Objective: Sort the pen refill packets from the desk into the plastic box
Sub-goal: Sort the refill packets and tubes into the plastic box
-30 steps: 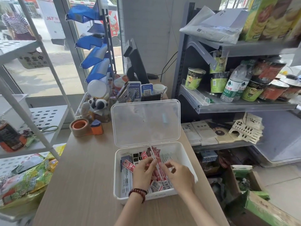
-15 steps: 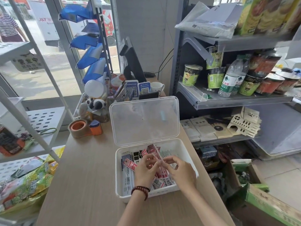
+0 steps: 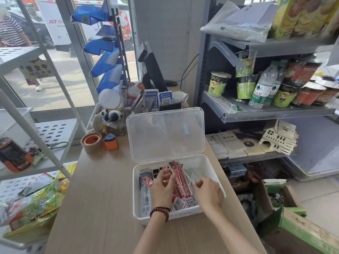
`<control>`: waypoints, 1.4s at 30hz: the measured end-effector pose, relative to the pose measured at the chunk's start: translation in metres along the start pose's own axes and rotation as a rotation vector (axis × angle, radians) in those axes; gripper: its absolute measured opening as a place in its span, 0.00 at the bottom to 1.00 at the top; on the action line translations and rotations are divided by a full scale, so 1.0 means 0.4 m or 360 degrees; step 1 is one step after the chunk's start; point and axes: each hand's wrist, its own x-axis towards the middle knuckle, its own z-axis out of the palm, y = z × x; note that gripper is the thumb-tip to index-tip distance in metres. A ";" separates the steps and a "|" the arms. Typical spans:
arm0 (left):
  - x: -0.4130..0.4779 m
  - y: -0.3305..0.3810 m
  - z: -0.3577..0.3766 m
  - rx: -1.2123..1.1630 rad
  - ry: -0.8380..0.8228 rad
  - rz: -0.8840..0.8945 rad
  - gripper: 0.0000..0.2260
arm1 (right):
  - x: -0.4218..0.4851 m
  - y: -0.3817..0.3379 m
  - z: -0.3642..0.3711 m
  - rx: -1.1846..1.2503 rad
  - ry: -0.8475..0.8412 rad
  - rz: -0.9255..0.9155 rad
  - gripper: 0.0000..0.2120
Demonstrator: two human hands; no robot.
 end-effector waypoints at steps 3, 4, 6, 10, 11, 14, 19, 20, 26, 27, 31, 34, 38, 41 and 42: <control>0.001 -0.005 -0.002 0.0029 0.0036 -0.0014 0.08 | 0.005 0.002 0.001 -0.0076 -0.0029 0.0010 0.07; 0.001 -0.008 -0.002 0.0028 0.0038 -0.0017 0.08 | 0.006 0.001 0.000 -0.0099 -0.0041 0.0008 0.07; -0.001 -0.002 -0.002 0.0025 0.0035 -0.0015 0.07 | 0.006 0.000 -0.004 -0.0099 -0.0058 -0.0012 0.06; -0.004 0.005 -0.004 0.0033 0.0032 0.0019 0.05 | -0.006 -0.001 -0.010 0.0004 0.0057 -0.0183 0.12; -0.003 0.002 -0.003 0.0051 0.0027 0.0021 0.05 | -0.012 0.000 -0.014 0.0062 0.0104 -0.0241 0.14; 0.002 -0.010 0.002 0.0075 -0.0010 0.0020 0.06 | -0.029 0.006 -0.030 0.0217 0.0081 -0.0431 0.17; -0.002 -0.010 0.006 0.0077 -0.0063 0.0058 0.05 | -0.023 0.012 -0.037 0.0291 -0.0075 -0.0633 0.19; -0.002 -0.011 0.006 0.0091 -0.0065 0.0071 0.05 | -0.023 0.011 -0.037 0.0249 -0.0088 -0.0634 0.19; -0.010 0.000 0.010 0.0144 -0.0065 0.0167 0.04 | -0.010 0.014 -0.016 0.0170 -0.0066 -0.0556 0.15; -0.013 0.004 0.010 0.0138 -0.0054 0.0172 0.03 | -0.009 0.012 -0.014 0.0163 -0.0059 -0.0536 0.14; -0.018 0.015 0.007 0.0094 -0.0035 0.0152 0.03 | 0.001 0.003 -0.006 0.0184 -0.0079 -0.0330 0.10; -0.019 0.021 0.005 0.0085 -0.0030 0.0146 0.04 | 0.007 0.000 0.005 0.0134 -0.0061 -0.0193 0.06; -0.019 0.028 0.006 0.0152 -0.0058 0.0150 0.05 | 0.013 0.008 0.017 0.0070 -0.0003 -0.0074 0.06; -0.008 0.023 -0.012 0.0414 -0.0114 0.0286 0.06 | 0.015 0.008 0.019 0.0029 -0.0027 -0.0093 0.08; -0.003 0.018 -0.024 0.0608 -0.0144 0.0383 0.05 | 0.014 0.008 0.018 0.0032 -0.0022 -0.0127 0.08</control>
